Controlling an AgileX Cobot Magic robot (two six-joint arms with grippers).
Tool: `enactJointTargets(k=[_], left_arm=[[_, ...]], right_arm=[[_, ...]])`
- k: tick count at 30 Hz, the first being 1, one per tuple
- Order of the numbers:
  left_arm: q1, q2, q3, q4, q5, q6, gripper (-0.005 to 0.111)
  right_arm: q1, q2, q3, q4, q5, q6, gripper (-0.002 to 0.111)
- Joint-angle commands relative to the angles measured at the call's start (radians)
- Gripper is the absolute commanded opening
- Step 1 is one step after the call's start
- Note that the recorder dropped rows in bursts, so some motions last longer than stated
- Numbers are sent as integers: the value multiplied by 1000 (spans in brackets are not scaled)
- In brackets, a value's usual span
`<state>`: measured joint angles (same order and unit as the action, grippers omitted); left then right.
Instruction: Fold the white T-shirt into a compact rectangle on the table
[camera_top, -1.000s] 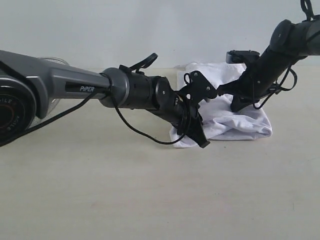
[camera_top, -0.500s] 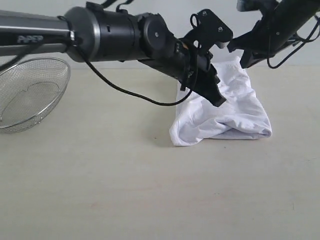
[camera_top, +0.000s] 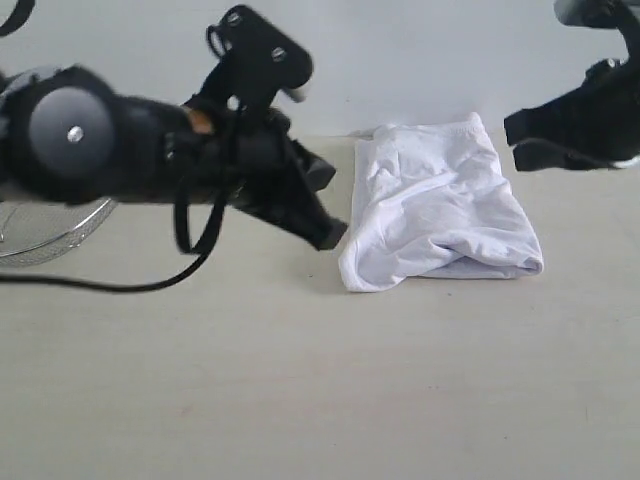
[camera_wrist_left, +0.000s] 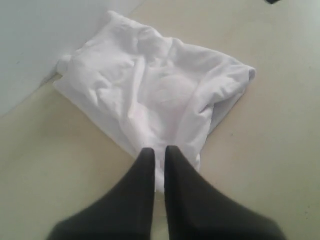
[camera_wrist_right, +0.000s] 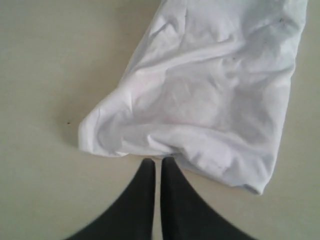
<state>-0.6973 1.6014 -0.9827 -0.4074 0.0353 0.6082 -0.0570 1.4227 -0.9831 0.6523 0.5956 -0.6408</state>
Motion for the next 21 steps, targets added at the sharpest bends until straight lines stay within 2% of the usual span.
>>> enactJointTargets(k=[1, 5, 8, 11, 21], left_arm=[[-1, -103, 204, 1, -155, -106, 4], [-21, -213, 422, 1, -396, -182, 4], [-24, -285, 540, 1, -542, -231, 4], [-24, -332, 592, -1, -565, -231, 4], [-24, -397, 600, 6, -608, -214, 4]], right_arm=[[-2, -151, 247, 269, -150, -252, 0], [-2, -287, 456, 627, -257, -584, 0], [-2, -371, 548, 757, -248, -797, 0], [-2, -426, 606, 805, -222, -845, 0], [-2, -475, 634, 807, -224, -810, 0]])
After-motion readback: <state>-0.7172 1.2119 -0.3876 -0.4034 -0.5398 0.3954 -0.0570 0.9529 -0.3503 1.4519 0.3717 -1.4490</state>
